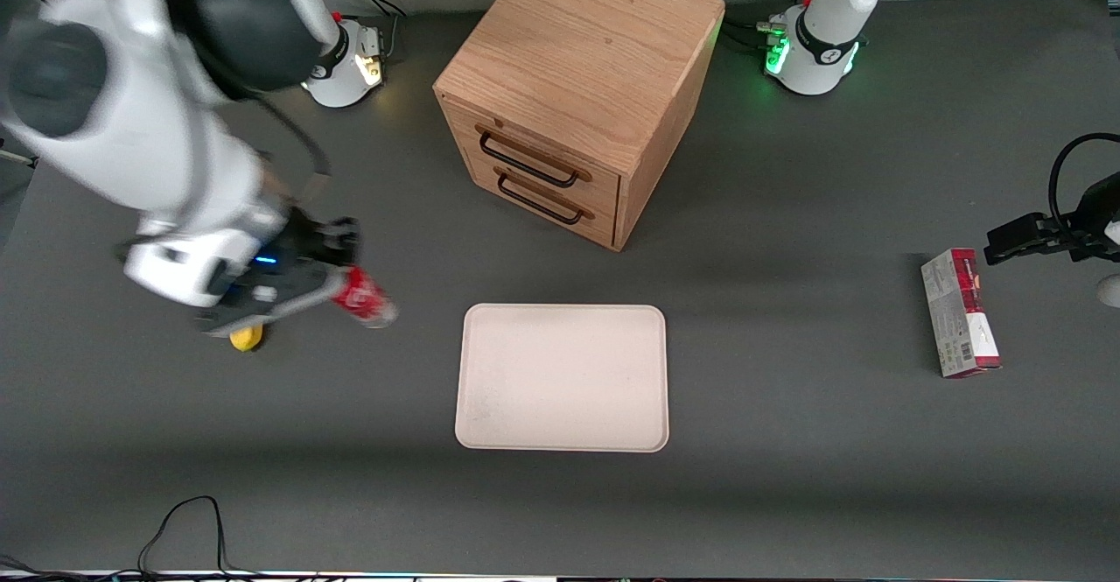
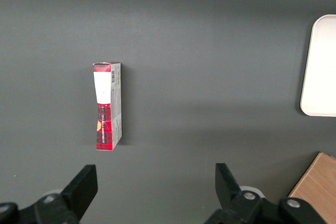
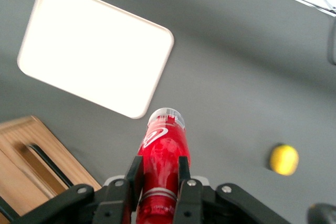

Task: Place coke bottle on tray
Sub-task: 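Lift the bottle and carry it with the right gripper over the tray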

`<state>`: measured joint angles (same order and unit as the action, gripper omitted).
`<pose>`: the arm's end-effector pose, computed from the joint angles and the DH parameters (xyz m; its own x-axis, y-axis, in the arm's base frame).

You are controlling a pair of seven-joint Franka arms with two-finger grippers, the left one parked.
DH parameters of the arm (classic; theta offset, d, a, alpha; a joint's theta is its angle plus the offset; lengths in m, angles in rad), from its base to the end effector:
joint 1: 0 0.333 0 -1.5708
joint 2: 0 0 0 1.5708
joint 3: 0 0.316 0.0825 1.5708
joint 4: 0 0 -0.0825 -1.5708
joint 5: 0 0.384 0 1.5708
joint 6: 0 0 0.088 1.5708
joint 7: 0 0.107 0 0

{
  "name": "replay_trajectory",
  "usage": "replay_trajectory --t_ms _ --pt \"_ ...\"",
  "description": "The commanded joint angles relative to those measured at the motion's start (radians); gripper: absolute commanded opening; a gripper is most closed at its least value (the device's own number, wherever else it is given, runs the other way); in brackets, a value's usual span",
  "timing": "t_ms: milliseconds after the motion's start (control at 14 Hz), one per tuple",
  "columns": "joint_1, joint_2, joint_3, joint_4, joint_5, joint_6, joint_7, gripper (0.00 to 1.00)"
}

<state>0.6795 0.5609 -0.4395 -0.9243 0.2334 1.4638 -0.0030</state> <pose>0.6318 0.2856 0.5836 0.9448 0.3272 0.0192 0.3273 -0.9449 -0.0031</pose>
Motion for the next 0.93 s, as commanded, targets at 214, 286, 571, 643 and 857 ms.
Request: replay_trajectory --t_ms 214,286,571,643,857 --pt "0.015 0.099 0.071 0.09 0.014 0.099 0.098 0.0" --pt "0.015 0.118 0.07 0.09 0.014 0.127 0.098 0.0" --pt "-0.015 0.247 0.064 0.088 0.012 0.237 0.087 0.0" --pt "-0.02 0.275 0.065 0.088 0.012 0.265 0.086 0.0" --pt "-0.025 0.353 0.07 0.088 0.014 0.334 0.083 0.0"
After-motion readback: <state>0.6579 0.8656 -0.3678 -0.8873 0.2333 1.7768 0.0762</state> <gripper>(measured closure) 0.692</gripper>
